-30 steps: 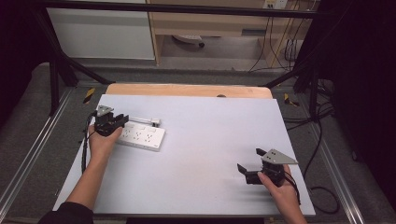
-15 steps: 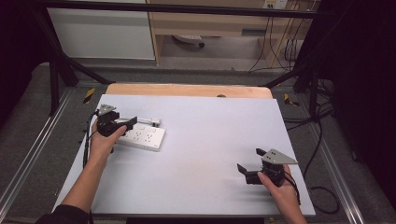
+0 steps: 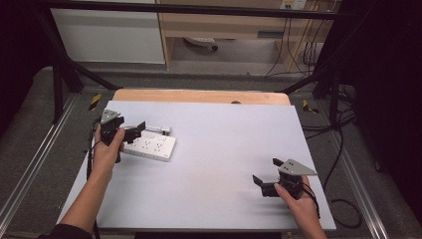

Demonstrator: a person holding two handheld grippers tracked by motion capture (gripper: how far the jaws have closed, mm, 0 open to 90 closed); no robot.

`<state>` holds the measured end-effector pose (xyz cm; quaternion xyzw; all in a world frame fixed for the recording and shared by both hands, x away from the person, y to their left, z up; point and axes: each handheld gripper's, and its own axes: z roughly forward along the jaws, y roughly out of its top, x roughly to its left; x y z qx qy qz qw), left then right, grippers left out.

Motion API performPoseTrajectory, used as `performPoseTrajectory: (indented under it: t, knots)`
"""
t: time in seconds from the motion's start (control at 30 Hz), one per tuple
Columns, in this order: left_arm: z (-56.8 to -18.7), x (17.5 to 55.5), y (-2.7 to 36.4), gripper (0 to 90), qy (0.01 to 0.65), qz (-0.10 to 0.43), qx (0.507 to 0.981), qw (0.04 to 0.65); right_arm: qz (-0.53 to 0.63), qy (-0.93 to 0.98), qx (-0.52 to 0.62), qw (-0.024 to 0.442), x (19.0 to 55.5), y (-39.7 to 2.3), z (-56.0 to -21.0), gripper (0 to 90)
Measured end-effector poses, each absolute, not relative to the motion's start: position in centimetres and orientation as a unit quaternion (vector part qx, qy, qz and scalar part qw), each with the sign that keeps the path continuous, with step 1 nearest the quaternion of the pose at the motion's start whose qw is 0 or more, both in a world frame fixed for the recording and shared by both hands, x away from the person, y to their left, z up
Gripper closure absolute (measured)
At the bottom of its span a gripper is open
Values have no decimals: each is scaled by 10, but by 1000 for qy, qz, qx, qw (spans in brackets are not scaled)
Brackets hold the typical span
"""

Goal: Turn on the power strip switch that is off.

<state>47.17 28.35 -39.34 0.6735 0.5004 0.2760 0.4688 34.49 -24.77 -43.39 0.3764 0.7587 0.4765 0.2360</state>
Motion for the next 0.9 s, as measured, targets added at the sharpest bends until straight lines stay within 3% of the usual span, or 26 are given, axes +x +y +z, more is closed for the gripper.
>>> performPoseTrajectory:
  t: [0.9]
  knots:
    - [-374, 426, 287, 69, 472, 269, 679, 493, 477, 759, 377, 234, 345, -248, -434, 36]
